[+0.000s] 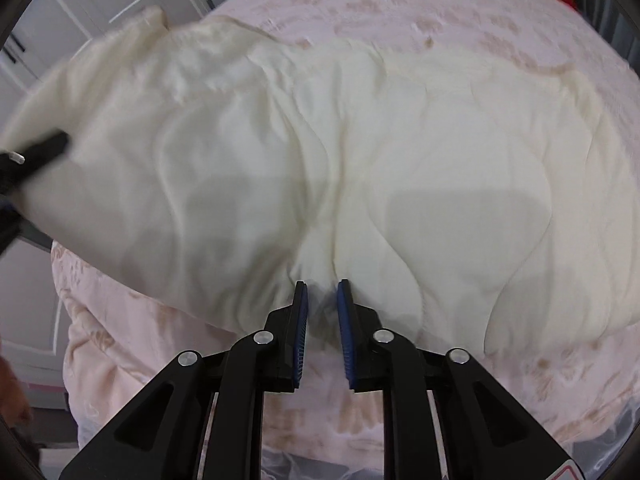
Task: Fold large clothes
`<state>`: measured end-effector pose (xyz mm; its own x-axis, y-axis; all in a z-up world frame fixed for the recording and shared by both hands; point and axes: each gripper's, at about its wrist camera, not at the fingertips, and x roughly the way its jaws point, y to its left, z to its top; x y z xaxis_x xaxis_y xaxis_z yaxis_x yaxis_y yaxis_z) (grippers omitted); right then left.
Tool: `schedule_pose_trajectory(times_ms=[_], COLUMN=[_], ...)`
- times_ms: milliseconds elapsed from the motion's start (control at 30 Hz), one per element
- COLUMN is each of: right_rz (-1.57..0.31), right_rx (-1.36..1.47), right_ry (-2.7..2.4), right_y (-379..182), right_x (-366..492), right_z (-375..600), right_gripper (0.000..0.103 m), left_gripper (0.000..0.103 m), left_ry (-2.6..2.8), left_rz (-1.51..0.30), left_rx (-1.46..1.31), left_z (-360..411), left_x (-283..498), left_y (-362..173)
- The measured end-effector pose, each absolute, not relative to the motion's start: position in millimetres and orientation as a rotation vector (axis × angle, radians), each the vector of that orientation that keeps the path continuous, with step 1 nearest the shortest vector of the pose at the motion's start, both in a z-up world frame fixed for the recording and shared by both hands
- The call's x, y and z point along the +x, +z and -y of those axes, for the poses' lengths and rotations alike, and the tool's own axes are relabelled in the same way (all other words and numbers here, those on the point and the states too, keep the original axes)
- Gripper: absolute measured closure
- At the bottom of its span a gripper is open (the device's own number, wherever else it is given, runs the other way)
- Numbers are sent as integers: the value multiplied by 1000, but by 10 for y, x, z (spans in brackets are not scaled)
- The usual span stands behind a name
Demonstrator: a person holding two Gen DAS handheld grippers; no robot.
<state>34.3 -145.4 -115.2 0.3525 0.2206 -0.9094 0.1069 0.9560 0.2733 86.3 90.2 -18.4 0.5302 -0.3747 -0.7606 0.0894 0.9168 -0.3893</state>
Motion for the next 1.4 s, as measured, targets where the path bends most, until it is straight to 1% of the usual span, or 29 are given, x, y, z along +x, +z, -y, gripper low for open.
schedule_pose_trajectory(times_ms=[100,233,500,667,800,967,1067,1200,1400], right_rz=[-1220,-1228,-1223,-1206,-1175,-1160,-1154,-1153,-1154], right_rx=[346,308,321,389,386,418,426,448,460], right_ry=[88,92,107,140,109,-29,-103,-149,-165], right_y=[-1260,-1325,-1335,-1161,-1020,-1017,-1063,-1125,-1199], right_x=[399,457,451,258,-15,-379,-546,-725,-891], right_z=[1495,1456,1505,1689,1969,2564,2814,2998,3119], right_gripper=[90,90,91,92,92,91,90,90,90], left_gripper=[76,76,76,76,76,77,77,77,77], left_ry=[-300,-337,-376,-382,-404,-463,-494,-519,-521], left_rz=[-967,-953,-938,-930,-931,-932,-956,-999,-1040], left_rx=[-284,-206,-113,-68,-11,74,127,180,247], left_z=[-720,-409,54,233,494,981,1317,1640,1919], left_x=[794,695,621,614,569,452,393,329,244], left_y=[-88,47,167,237,242,135,-34,-265,-544])
